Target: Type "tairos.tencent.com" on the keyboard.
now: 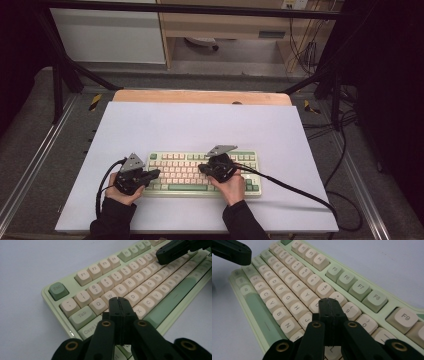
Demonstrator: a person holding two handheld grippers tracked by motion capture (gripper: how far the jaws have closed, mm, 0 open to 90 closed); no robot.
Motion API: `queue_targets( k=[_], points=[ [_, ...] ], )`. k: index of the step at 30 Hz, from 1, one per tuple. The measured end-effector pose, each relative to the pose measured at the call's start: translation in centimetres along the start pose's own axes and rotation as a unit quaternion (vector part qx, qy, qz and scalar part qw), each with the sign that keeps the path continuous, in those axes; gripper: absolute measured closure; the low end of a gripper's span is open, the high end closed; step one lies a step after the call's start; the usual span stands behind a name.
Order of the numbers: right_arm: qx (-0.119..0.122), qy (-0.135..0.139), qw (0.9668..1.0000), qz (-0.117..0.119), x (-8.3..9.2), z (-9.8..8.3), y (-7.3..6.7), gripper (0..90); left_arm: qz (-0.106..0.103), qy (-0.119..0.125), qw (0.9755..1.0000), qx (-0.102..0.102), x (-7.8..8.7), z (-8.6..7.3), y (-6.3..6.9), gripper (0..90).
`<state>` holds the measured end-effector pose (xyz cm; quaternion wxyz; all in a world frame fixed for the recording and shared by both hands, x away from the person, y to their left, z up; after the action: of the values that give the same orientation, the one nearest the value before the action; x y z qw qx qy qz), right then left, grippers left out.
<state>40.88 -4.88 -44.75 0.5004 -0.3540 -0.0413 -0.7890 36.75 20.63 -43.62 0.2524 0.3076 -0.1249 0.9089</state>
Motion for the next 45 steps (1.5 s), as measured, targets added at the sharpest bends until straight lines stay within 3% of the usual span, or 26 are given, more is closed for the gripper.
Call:
queue_targets(
  k=[11,32,45],
  points=[
    [0.004,-0.006,1.0,-0.005,-0.1,-0.2,0.0,90.0,0.0,0.0,1.0,0.0,0.0,0.0,0.0,89.9],
    [0.019,-0.009,0.9998,-0.001,3.1,0.4,-0.9,90.0,0.002,0.002,1.0,-0.002,0.2,0.1,-0.1,89.9],
    [0.007,-0.004,1.0,0.005,5.5,-1.3,-0.1,90.0,0.0,0.003,1.0,-0.003,0.1,0.3,0.4,89.9]
  ],
)
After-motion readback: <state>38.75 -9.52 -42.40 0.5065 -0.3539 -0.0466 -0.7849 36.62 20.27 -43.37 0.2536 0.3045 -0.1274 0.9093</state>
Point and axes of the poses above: each handheld gripper's, and its own axes: x roughly backward along the jaws, z roughly out of its top, y roughly to its right, the point moved 3 cm from there along -x, roughly forward along the jaws, and after that the axes turned 13 degrees about z, right-handed, at the moved point
